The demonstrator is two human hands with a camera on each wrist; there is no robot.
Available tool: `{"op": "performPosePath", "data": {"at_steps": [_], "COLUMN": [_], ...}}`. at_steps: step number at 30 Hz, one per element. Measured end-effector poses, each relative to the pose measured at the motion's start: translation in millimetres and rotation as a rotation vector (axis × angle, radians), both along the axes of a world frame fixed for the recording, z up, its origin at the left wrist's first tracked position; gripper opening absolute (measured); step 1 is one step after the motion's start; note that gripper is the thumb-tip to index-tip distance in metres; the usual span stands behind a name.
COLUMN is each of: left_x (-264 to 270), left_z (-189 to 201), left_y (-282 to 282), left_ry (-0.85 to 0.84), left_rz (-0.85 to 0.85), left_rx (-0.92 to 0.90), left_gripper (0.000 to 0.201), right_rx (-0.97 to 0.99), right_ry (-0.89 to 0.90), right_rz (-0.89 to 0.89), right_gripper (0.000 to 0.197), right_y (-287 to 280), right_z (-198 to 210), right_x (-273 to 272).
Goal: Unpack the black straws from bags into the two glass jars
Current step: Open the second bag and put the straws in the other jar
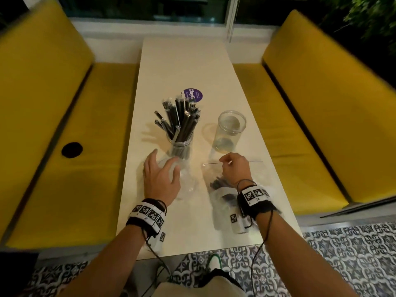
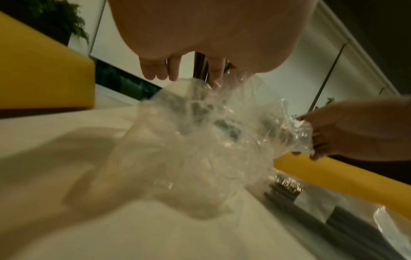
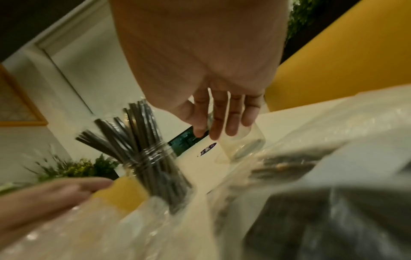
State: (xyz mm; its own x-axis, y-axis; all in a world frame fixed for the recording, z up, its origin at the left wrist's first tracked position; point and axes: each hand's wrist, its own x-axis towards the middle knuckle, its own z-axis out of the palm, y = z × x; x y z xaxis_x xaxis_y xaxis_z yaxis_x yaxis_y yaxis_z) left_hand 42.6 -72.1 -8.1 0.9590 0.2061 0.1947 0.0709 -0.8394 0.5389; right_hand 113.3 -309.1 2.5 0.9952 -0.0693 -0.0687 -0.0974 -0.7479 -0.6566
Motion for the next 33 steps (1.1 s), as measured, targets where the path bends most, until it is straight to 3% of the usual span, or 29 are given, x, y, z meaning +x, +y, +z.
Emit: {"op": "performPosePath", "data": {"at_steps": [7,10,12,14,17,21,23,27,33], "left_x": [7,5,6,11,32,65,74,80,70], "left_z": [31,43,47,47,47,60,73,82,86], "left_y": [-37,-67,-90,-112,-140,-161,-167,-165,-157], "left_ry": [-0.349,-0.387,-0.327,-0.182,0.099,0.245,0.28,0.225,0.258], "left_rz": [-0.021,-0.159,-0.241,-0.219,-0.057,0.026,0.037,0.01,-0.077], "left_rx": [0.114,0.081,-0.019,-0.172,-0.396,-0.526,-0.605,-0.579,-0.589], "left_gripper": [0.014,0.008,0.006,0.007,0.02,0.044,0.051,0.036,0.038], "right_rx": [-0.512,-0.677,-0.697,-0.614,-0.372,-0.154,-0.079,0.0,0.221], "right_ry": [0.179,0.103,0.054,0.039,0.036,0.034,0.012,0.035,0.301], "right_rz": [0.335,0.408,0.396,0.365,0.283,0.244,0.252,0.335,0.309], "right_gripper": [0.049,0.046,0.036,0.027,0.016,0.017,0.019,0.02,0.01], "right_y": [-36,-42,-47,-55,-70,-80,-79,-69,-78], "right_z": [-35,-39,-29,-9,32,77,88,100,118], "right_x": [32,33,34,35,36,28,21,-1,-2]}}
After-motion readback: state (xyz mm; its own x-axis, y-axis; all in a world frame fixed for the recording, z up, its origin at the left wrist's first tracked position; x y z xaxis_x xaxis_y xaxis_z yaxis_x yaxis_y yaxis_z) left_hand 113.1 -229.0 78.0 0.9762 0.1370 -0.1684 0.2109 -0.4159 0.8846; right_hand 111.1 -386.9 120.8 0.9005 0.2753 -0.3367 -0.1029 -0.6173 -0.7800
